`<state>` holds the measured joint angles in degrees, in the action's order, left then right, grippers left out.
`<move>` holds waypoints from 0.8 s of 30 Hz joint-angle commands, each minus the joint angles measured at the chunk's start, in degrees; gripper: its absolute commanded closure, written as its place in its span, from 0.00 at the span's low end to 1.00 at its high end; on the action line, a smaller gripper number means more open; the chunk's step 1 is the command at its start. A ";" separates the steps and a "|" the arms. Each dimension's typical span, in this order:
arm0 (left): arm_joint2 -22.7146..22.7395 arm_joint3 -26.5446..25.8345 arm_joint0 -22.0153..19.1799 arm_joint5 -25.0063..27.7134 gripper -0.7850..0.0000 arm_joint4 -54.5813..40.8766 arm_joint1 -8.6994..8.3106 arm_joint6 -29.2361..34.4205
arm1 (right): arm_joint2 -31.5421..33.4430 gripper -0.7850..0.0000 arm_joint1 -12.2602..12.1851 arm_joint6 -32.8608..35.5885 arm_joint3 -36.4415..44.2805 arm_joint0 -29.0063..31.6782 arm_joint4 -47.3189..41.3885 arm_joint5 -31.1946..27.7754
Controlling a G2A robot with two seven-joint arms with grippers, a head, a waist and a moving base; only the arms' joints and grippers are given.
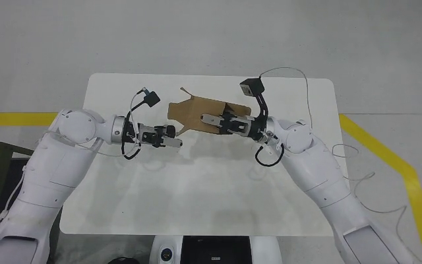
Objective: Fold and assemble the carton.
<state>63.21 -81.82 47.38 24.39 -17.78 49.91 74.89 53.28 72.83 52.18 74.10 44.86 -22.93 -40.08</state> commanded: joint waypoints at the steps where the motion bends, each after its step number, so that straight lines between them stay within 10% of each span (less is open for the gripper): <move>1: 0.42 0.78 -0.39 0.11 0.00 -0.04 0.00 -0.73 | -0.39 1.00 0.08 0.58 0.26 0.11 0.05 0.20; 24: 0.02 0.92 -1.27 0.21 0.00 -0.58 0.23 -0.64 | -2.81 1.00 0.95 5.03 0.66 -0.46 -1.00 0.90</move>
<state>63.30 -80.88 46.17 24.56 -18.33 50.12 74.20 50.43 73.77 57.20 74.79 44.42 -23.96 -39.24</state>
